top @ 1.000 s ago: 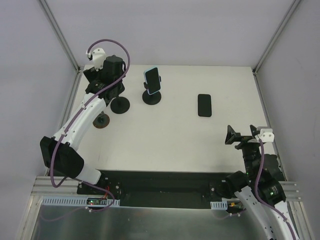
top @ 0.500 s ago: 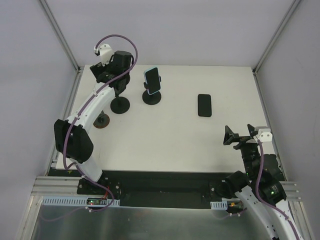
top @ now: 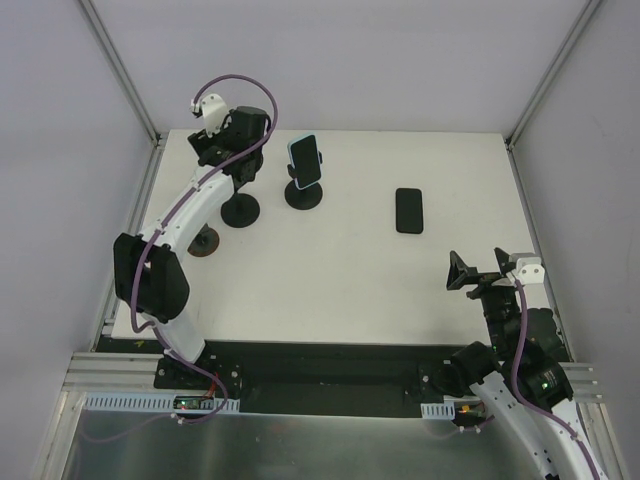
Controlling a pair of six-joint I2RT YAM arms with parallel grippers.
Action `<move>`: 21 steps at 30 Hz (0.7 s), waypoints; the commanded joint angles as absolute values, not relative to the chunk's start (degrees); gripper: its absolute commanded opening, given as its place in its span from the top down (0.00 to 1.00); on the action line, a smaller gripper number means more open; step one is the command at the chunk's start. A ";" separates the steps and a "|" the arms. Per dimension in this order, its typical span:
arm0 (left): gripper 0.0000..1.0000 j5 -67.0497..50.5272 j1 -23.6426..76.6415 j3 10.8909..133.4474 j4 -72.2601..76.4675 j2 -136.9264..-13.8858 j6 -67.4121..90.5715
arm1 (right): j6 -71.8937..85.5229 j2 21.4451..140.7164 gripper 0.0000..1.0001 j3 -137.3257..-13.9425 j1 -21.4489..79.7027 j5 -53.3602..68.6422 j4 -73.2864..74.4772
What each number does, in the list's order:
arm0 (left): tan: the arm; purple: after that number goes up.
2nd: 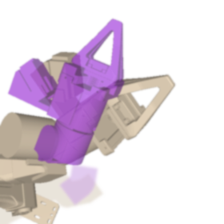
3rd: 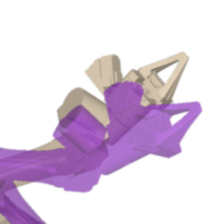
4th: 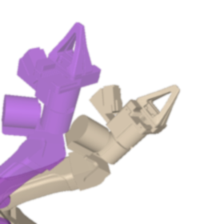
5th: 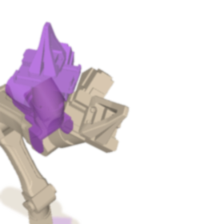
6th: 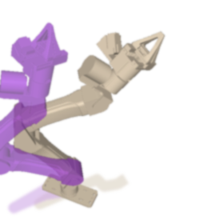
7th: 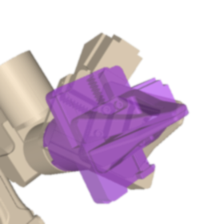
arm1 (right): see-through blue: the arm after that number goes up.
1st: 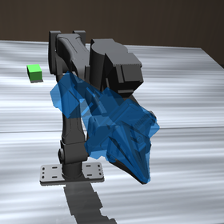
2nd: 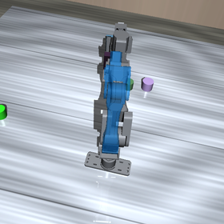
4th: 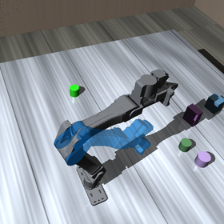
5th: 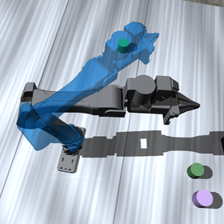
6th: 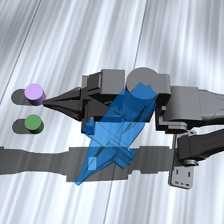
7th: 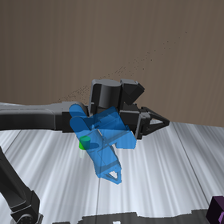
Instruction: Remove the phone from the phone stand
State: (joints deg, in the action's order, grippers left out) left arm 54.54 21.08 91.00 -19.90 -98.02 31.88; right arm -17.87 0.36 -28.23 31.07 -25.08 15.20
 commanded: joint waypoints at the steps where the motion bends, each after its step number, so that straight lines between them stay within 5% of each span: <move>1: 0.45 53.45 21.53 88.95 -20.04 -94.22 33.40 | -18.81 -9.05 0.03 -27.95 31.55 -25.22 12.22; 8: 0.73 45.82 21.71 85.17 -20.13 -87.02 31.21 | -18.90 -8.96 0.02 -28.04 31.64 -24.79 12.22; 21: 0.82 9.02 23.29 76.21 -19.78 -72.35 16.53 | -19.60 -7.47 0.02 -28.30 31.64 -22.85 12.48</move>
